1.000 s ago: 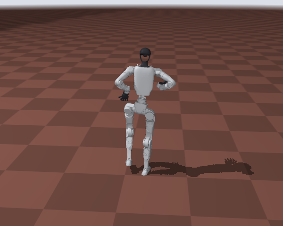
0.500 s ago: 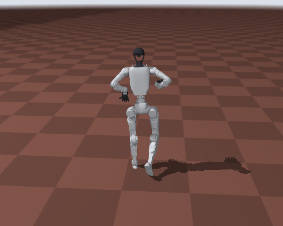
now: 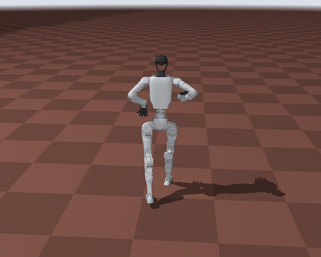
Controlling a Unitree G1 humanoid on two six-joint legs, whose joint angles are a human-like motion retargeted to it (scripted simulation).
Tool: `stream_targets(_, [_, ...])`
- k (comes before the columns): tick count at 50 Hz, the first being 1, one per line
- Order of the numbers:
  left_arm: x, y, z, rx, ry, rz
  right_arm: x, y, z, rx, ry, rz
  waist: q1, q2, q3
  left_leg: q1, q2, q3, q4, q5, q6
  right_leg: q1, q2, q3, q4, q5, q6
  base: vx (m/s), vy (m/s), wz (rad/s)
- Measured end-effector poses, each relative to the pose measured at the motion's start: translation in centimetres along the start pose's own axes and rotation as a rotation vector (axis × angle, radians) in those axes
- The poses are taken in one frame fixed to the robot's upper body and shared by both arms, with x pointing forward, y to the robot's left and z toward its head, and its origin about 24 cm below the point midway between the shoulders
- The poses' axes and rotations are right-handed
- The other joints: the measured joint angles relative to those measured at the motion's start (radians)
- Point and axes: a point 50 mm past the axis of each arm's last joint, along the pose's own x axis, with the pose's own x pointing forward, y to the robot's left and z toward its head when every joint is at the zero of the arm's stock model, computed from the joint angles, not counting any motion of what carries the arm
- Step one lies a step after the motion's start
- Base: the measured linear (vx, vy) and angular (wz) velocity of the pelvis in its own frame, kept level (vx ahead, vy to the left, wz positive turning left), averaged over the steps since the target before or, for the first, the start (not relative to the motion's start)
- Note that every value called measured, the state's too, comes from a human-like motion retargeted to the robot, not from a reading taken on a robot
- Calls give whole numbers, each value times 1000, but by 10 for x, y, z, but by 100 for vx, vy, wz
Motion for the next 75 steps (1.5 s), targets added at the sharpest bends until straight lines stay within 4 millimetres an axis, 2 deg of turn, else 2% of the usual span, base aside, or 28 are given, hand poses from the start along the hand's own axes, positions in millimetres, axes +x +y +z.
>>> stream_targets(3, [0,1,-1,6,7,4,-2,0,2,35,14,-18,6,-22,-10,-48,-30,-19,204,144,18,95,-37,17,0,-60,-42,80,-13,8])
stream_targets(7, [0,2,-1,29,28,18,-3,0,2,53,49,-40,31,-48,-40,-317,-53,24,683,312,58,164,-81,35,17,-130,-76,71,-16,-4])
stream_targets(10, [0,0,0,44,37,17,-3,1,0,41,72,-27,76,-63,-51,-510,-34,97,911,293,128,183,-99,61,46,-165,-70,63,-12,-35])
stream_targets(12, [0,-3,1,44,37,0,-4,2,0,46,82,-13,116,-77,-50,-602,-24,142,952,218,173,191,-109,87,65,-184,-53,60,-8,-60])
stream_targets(15, [-1,-7,3,38,29,-28,-6,3,-1,58,92,7,175,-95,-46,-698,-27,184,868,135,202,202,-123,130,93,-213,-19,58,-4,-74])
stream_targets(18, [0,-10,6,31,10,-45,-6,4,-3,63,86,19,237,-93,-41,-734,-13,212,597,151,182,212,-106,178,114,-244,-1,58,0,-98])
stream_targets(21, [1,-13,10,32,-10,-51,-6,5,-4,58,76,32,298,-54,-23,-693,49,269,215,221,122,258,-50,224,121,-282,0,63,6,-121])
stream_targets(25, [2,-17,13,30,-25,-71,-6,5,-3,75,67,23,341,12,18,-624,137,403,-160,264,-21,382,24,263,103,-328,0,70,14,-96])
stream_targets(28, [2,-19,12,41,-15,-86,-6,4,-4,85,75,5,339,17,22,-621,154,465,-204,255,-76,451,25,277,96,-340,-4,71,17,-41])
stream_targets(32, [4,-23,8,59,11,-106,-5,1,-8,95,87,-20,322,15,6,-566,152,458,-204,318,-61,508,28,297,133,-291,-49,74,21,-11])
stream_targets(35, [3,-23,3,65,38,-118,-7,-1,-10,99,96,-26,299,27,-1,-481,154,436,-204,293,-40,522,37,280,250,-162,-91,79,26,9])
stream_targets(38, [1,-19,-2,70,65,-121,-9,-3,-11,78,91,-2,282,55,-18,-409,182,418,-189,217,-24,409,37,201,552,-5,-104,74,27,6])
stream_targets(40, [0,-17,-4,70,71,-103,-10,-4,-11,64,88,-3,268,67,-35,-392,196,403,-170,177,-20,283,12,136,780,51,-107,65,25,12])
stream_targets(42, [0,-14,-5,80,79,-81,-9,-5,-11,60,94,-12,250,78,-42,-377,203,388,-154,149,-24,172,-15,84,941,48,-120,60,22,22])
stream_targets(45, [1,-13,-4,81,72,-57,-6,-6,-10,82,103,-44,217,86,-43,-361,203,366,-132,111,-33,27,-30,44,1053,-28,-139,56,16,36])
stream_targets(48, [2,-13,-3,77,61,-52,-4,-8,-7,90,91,-53,178,84,-33,-341,191,340,-111,74,-33,-67,-19,30,982,-107,-147,53,10,53])
stream_targets(51, [2,-12,-3,70,58,-54,-2,-9,-4,74,65,-46,134,66,-15,-312,160,305,-94,39,-25,-103,-6,34,759,-135,-143,53,6,74])
stream_targets(55, [3,-15,-7,92,91,-90,-1,-10,-2,22,32,-13,53,11,25,-249,77,230,-71,-11,-14,-59,-14,78,276,-38,-96,57,-1,113])
stream_targets(57, [2,-13,-7,69,71,-70,0,-12,-1,30,16,-41,26,-16,58,-190,52,199,-70,-38,-14,-24,-21,67,69,24,-41,63,-11,88])
stream_targets(59, [1,-13,-6,69,60,-78,-1,-12,-2,45,6,-42,22,-27,70,-138,64,197,-76,-57,-30,-46,3,24,0,12,0,62,-31,22])
stream_targets(62, [2,-14,-4,83,57,-101,-1,-11,-2,73,-2,-38,38,-24,56,-90,93,204,-80,-66,-57,-91,52,-39,0,-34,0,63,-31,-4])
stream_targets(65, [4,-15,-4,88,49,-88,1,-10,-3,63,-17,-25,38,-27,29,-54,72,162,-52,-57,-37,-55,34,-41,0,-3,0,74,-5,38])
stream_targets(68, [6,-13,-3,78,37,-42,1,-5,-2,11,-26,-17,42,-42,8,-39,29,112,50,11,10,34,-27,-13,0,-9,-5,81,1,45])
stream_targets(70, [6,-12,-3,65,29,-8,0,-3,-2,-5,-11,-31,59,-57,0,-66,16,107,185,98,34,100,-53,0,0,-55,-37,78,-19,6])
stream_targets(73, [6,-10,-3,59,33,22,-4,-3,-7,20,86,-74,101,-75,-11,-215,19,131,523,233,74,168,-81,20,27,-133,-76,71,-25,-21])
stream_targets(75, [4,-9,-4,51,42,41,-8,-8,-16,99,233,-168,135,-79,-20,-340,30,151,734,280,105,192,-87,40,49,-168,-83,64,-23,-41])
